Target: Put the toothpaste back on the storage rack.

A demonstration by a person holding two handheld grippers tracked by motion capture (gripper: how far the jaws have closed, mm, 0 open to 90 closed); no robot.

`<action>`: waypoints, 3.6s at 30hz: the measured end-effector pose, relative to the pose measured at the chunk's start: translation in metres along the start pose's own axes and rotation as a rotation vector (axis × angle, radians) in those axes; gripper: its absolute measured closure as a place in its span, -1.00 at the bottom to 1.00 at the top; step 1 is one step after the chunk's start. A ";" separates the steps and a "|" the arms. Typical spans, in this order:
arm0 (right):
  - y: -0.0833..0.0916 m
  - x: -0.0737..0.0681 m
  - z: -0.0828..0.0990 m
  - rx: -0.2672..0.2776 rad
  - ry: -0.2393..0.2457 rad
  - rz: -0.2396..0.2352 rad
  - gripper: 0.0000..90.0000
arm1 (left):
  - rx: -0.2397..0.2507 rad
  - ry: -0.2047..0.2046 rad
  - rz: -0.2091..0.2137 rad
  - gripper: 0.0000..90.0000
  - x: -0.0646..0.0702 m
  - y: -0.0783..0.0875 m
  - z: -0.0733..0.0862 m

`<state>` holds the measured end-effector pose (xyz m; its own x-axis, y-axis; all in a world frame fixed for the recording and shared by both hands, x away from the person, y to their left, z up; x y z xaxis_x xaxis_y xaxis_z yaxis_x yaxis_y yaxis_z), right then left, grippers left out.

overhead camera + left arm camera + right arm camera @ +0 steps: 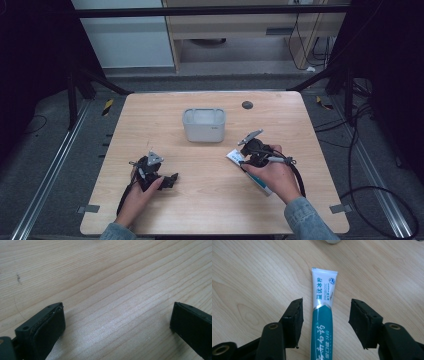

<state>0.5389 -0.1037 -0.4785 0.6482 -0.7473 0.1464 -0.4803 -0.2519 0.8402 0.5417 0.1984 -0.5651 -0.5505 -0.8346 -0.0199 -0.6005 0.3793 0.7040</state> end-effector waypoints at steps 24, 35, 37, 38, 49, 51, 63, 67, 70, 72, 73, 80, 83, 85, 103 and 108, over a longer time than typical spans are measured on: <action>-0.016 0.005 -0.014 -0.098 -0.013 -0.038 0.09 | 0.000 0.000 -0.001 -1.00 0.000 0.000 0.000; -0.023 0.005 -0.020 -0.120 -0.016 -0.048 0.22 | 0.000 0.000 0.000 -1.00 0.000 0.000 0.000; -0.024 0.004 -0.020 -0.121 -0.015 -0.053 0.23 | 0.000 0.000 0.000 -1.00 0.000 0.000 0.000; -0.024 0.004 -0.020 -0.121 -0.014 -0.054 0.24 | 0.000 0.001 0.000 -1.00 0.000 0.000 0.000; -0.031 0.008 -0.019 -0.143 -0.040 -0.070 0.38 | 0.000 0.000 0.000 -1.00 0.000 0.000 0.000; -0.031 0.008 -0.019 -0.144 -0.041 -0.070 0.38 | 0.000 0.000 0.000 -1.00 0.000 0.000 0.000; -0.043 0.008 -0.014 -0.168 -0.054 -0.084 0.19 | 0.000 0.000 -0.001 -1.00 0.000 0.000 0.000; -0.053 0.005 -0.006 -0.194 -0.064 -0.085 0.16 | 0.000 -0.001 0.001 -1.00 0.000 0.000 0.000; -0.060 0.004 -0.002 -0.215 -0.062 -0.088 0.16 | 0.000 -0.002 0.001 -1.00 0.000 0.000 0.000; -0.063 0.006 -0.001 -0.219 -0.059 -0.087 0.17 | 0.000 -0.002 0.001 -1.00 0.000 0.000 0.000; -0.064 0.006 0.000 -0.229 -0.061 -0.082 0.18 | 0.000 -0.001 0.001 -1.00 0.000 0.000 0.000; -0.070 0.003 0.006 -0.249 -0.066 -0.087 0.29 | 0.000 -0.002 0.002 -1.00 0.000 0.000 0.000; -0.071 0.003 0.007 -0.249 -0.063 -0.085 0.30 | 0.000 -0.002 0.002 -1.00 0.000 0.000 0.000; -0.070 0.004 0.007 -0.249 -0.068 -0.080 0.34 | 0.000 -0.002 0.002 -1.00 0.000 0.000 0.000; -0.068 0.005 0.008 -0.262 -0.033 -0.035 0.61 | 0.000 -0.002 0.002 -1.00 0.000 0.000 0.000; -0.066 0.008 0.008 -0.246 -0.056 -0.049 0.68 | 0.000 -0.002 0.002 -1.00 0.000 0.000 0.000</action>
<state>0.5710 -0.0976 -0.5372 0.6299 -0.7726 0.0791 -0.2867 -0.1368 0.9482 0.5415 0.1980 -0.5651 -0.5526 -0.8332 -0.0198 -0.5997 0.3810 0.7037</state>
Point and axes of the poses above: each handheld gripper's, and its own axes: y roughly backward along the jaws, z roughly out of its underside, x roughly to its right, the point moved 8 cm from there along -y, roughly forward along the jaws
